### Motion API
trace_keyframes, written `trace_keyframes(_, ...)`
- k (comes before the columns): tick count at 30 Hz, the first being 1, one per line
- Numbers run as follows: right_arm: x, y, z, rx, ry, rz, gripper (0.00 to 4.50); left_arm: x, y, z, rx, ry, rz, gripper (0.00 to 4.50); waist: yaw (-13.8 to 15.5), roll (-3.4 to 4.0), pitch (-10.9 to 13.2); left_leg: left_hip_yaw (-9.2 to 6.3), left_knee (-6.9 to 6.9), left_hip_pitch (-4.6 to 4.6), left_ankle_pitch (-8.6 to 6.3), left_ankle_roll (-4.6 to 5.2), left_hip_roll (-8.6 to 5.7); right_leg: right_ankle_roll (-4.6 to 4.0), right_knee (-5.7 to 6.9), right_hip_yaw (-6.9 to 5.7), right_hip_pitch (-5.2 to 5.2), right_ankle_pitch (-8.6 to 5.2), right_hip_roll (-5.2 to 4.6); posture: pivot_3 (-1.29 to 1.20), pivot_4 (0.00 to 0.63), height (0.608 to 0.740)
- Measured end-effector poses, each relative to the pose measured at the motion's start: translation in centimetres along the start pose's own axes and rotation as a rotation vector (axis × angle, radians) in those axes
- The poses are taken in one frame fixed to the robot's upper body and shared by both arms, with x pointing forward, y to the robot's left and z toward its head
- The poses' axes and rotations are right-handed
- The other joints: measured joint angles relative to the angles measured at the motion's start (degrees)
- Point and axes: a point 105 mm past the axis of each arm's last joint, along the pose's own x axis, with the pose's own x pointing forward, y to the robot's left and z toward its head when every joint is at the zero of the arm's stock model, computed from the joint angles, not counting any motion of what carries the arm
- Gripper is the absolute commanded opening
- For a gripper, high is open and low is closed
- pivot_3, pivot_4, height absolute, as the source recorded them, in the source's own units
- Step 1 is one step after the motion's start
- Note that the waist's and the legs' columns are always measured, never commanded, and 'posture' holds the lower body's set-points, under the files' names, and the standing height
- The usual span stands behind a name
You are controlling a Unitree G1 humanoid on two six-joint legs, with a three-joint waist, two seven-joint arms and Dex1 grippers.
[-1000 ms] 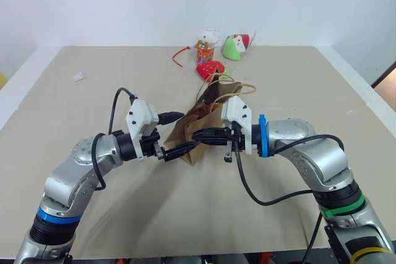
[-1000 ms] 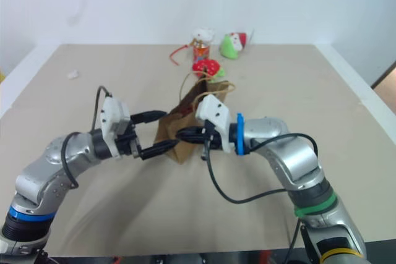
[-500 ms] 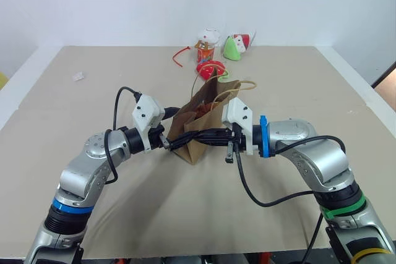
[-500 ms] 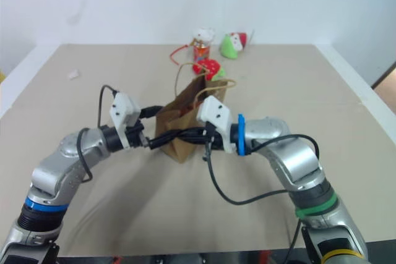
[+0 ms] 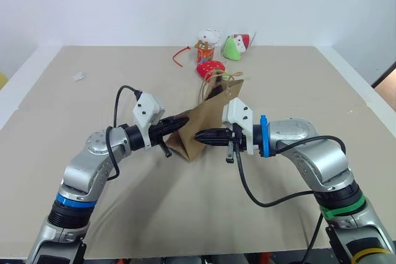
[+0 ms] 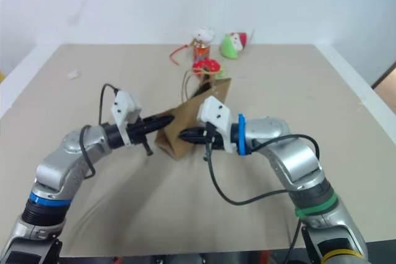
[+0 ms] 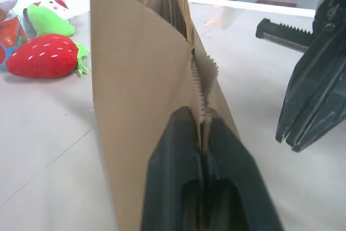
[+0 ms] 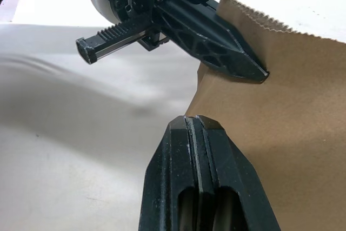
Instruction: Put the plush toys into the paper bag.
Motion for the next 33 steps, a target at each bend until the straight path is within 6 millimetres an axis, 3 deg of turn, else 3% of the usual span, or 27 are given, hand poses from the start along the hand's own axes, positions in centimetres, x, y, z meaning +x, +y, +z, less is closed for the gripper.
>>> trace_keyframes(1,0.0,0.0,0.0,-0.002,0.0,0.0,0.0,0.0,0.0,0.0,0.002,-0.001,-0.002,0.01,0.0,0.0,0.0,0.0,0.0,0.0,0.0,0.0,0.0,0.0,0.0,0.0,0.0,0.0,0.0,0.0,0.15,0.74)
trace_keyframes(2,0.0,0.0,0.0,-0.004,0.0,0.0,0.51,0.0,0.0,0.0,0.005,0.0,-0.005,0.0,0.0,0.0,0.0,0.0,0.0,0.0,0.0,0.0,0.0,0.0,0.0,0.0,0.0,0.0,0.0,0.0,0.15,0.74)
trace_keyframes(3,0.0,0.0,0.0,-0.006,0.001,-0.001,0.67,0.0,0.1,0.0,0.007,0.0,-0.006,0.0,0.0,0.0,0.0,0.0,0.0,0.0,0.0,0.0,0.0,0.0,0.0,0.0,0.0,0.0,0.0,0.0,0.15,0.74)
trace_keyframes(4,-0.2,0.0,-0.1,0.001,0.003,0.011,1.25,-0.2,0.3,0.0,0.028,0.004,-0.018,0.0,0.0,0.0,0.0,0.0,0.0,0.0,0.0,0.0,0.0,-0.01,0.0,0.0,0.0,0.0,0.0,0.0,0.15,0.74)
trace_keyframes(5,-1.1,-0.1,0.1,0.03,-0.013,0.034,1.78,-0.4,0.6,0.2,0.064,0.005,-0.037,0.0,0.0,0.0,0.0,0.01,0.01,0.0,0.0,0.0,-0.02,-0.07,0.0,-0.01,0.0,-0.04,-0.02,0.0,0.15,0.74)
trace_keyframes(6,-2.0,-0.4,0.4,0.037,-0.021,0.035,1.85,-0.6,0.8,0.2,0.079,0.011,-0.045,0.0,0.0,0.0,0.0,0.01,0.0,-0.01,0.0,0.0,-0.03,-0.08,-0.01,0.0,0.0,-0.04,-0.02,0.0,0.15,0.74)
trace_keyframes(9,-3.8,-0.7,1.2,0.051,-0.045,0.052,3.02,-0.9,1.0,0.1,0.104,0.018,-0.082,0.0,0.0,-0.01,0.0,0.05,0.0,-0.01,0.0,0.0,-0.03,-0.09,-0.01,0.0,0.0,-0.05,-0.05,0.0,0.15,0.74)
trace_keyframes(10,-5.0,-0.9,2.0,0.047,-0.057,0.062,3.11,-1.2,1.2,0.1,0.123,0.022,-0.109,0.0,0.0,-0.01,0.0,0.05,0.0,-0.01,-0.01,0.01,-0.02,-0.11,-0.02,0.0,-0.01,-0.06,-0.04,0.0,0.15,0.74)
trace_keyframes(12,-7.6,-1.2,5.1,0.066,-0.139,0.104,4.0,-2.1,1.8,0.1,0.164,0.035,-0.191,0.0,-0.1,0.0,0.0,0.04,-0.04,0.02,-0.01,0.01,0.04,-0.23,-0.01,-0.04,-0.04,-0.06,0.01,0.0,0.15,0.74)
trace_keyframes(14,-8.3,-1.1,6.1,0.055,-0.161,0.119,4.47,-2.3,1.9,0.2,0.177,0.039,-0.22,0.0,-0.1,0.0,0.0,-0.01,-0.08,0.01,-0.01,0.01,0.06,-0.27,-0.01,-0.08,-0.04,-0.09,0.03,0.0,0.15,0.74)
trace_keyframes(16,-9.0,-0.9,7.3,0.042,-0.185,0.137,4.47,-2.6,1.8,0.2,0.193,0.043,-0.259,0.0,-0.1,0.0,0.0,-0.03,-0.11,0.02,-0.01,0.01,0.06,-0.31,0.0,-0.11,-0.04,-0.11,0.03,0.0,0.15,0.74)
trace_keyframes(17,-10.4,-1.1,8.6,0.022,-0.199,0.138,4.47,-3.2,1.6,0.2,0.227,0.056,-0.349,0.0,0.0,0.0,0.0,-0.05,-0.13,0.0,-0.01,0.01,0.07,-0.36,0.0,-0.16,-0.06,-0.15,0.02,0.0,0.15,0.74)
trace_keyframes(21,-12.3,-3.0,8.0,-0.015,-0.157,0.044,4.47,-4.3,0.5,0.5,0.265,0.055,-0.505,0.0,0.0,0.0,0.0,0.04,-0.14,-0.07,-0.06,0.05,0.0,-0.07,-0.01,-0.11,-0.09,-0.13,-0.11,0.0,0.15,0.74)
trace_keyframes(29,-13.0,-3.0,8.0,-0.049,-0.133,0.03,4.47,-4.3,-2.2,3.6,0.315,-0.051,-0.648,0.0,0.0,0.0,0.1,0.0,-0.14,-0.06,-0.06,0.05,0.02,-0.05,-0.01,-0.13,-0.09,-0.13,-0.08,0.0,0.15,0.74)
trace_keyframes(33,-13.1,-3.0,8.0,-0.047,-0.129,0.03,4.47,-4.4,-2.5,3.9,0.323,-0.06,-0.667,0.0,0.0,0.0,0.1,-0.01,-0.13,-0.05,-0.06,0.05,0.03,-0.05,0.0,-0.14,-0.09,-0.13,-0.04,0.0,0.15,0.74)
